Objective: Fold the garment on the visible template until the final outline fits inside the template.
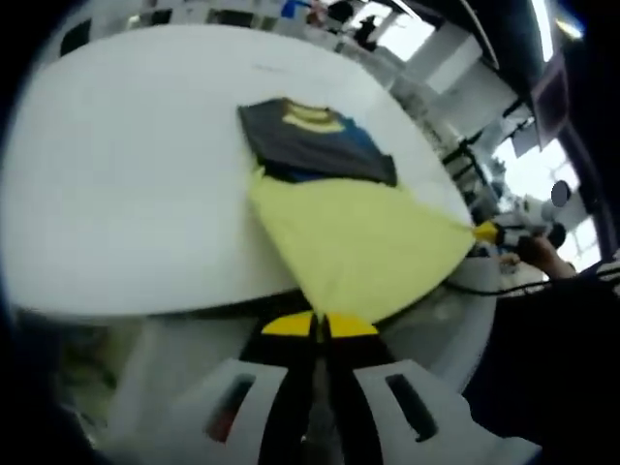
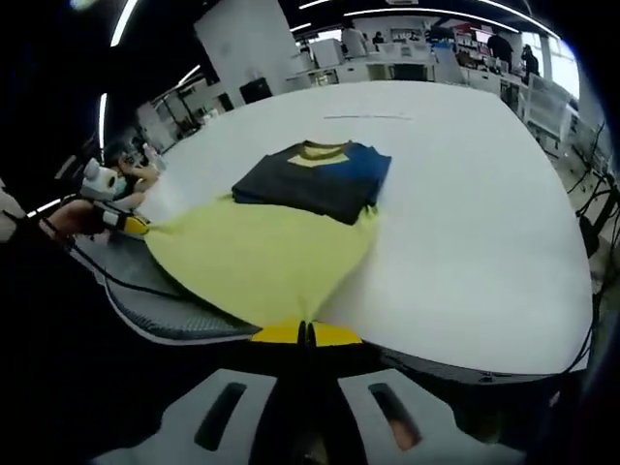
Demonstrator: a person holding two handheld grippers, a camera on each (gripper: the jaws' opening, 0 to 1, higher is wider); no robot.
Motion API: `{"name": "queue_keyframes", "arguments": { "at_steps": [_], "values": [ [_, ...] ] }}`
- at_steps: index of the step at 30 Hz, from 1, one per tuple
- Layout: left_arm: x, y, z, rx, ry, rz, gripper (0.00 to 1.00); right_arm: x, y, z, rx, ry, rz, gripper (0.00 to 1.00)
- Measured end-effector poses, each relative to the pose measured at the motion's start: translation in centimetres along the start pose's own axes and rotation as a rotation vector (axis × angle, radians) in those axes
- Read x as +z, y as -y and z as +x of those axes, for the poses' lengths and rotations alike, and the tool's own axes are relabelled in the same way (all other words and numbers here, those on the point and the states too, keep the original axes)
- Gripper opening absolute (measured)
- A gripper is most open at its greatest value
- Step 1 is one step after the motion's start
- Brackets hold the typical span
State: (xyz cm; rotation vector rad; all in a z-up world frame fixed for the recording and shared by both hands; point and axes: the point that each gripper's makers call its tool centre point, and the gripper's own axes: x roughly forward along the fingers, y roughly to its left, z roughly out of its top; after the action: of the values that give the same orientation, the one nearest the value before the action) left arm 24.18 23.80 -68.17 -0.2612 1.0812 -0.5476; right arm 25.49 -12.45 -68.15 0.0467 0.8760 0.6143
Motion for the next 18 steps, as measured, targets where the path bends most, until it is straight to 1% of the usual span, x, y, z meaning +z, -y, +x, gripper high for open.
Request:
{"name": "queue_keyframes", "arguments": {
  "at_steps": [3,6,10,14,18],
  "values": [
    [-0.1,0.2,-0.4,0.004,-0.002,-0.011,0.0,0.2,-0.4,-0.4,0.013,0.015,0.026,0.02],
    [0.0,0.4,-0.9,0.01,-0.004,-0.002,0.0,0.5,-0.8,-1.0,0.025,0.019,0.037,0.02],
    [0.1,1.0,-1.7,0.004,-0.015,0.021,0.0,0.8,-1.4,-1.5,0.044,0.009,0.018,0.02],
    [1.1,1.2,-2.5,0.006,0.001,0.036,0.0,1.6,-1.6,-1.9,0.056,0.015,0.008,0.02],
    [3.1,1.5,-3.0,0.002,0.03,0.053,0.0,3.2,-1.2,-2.0,0.053,0.028,-0.019,0.02]
  ]
}}
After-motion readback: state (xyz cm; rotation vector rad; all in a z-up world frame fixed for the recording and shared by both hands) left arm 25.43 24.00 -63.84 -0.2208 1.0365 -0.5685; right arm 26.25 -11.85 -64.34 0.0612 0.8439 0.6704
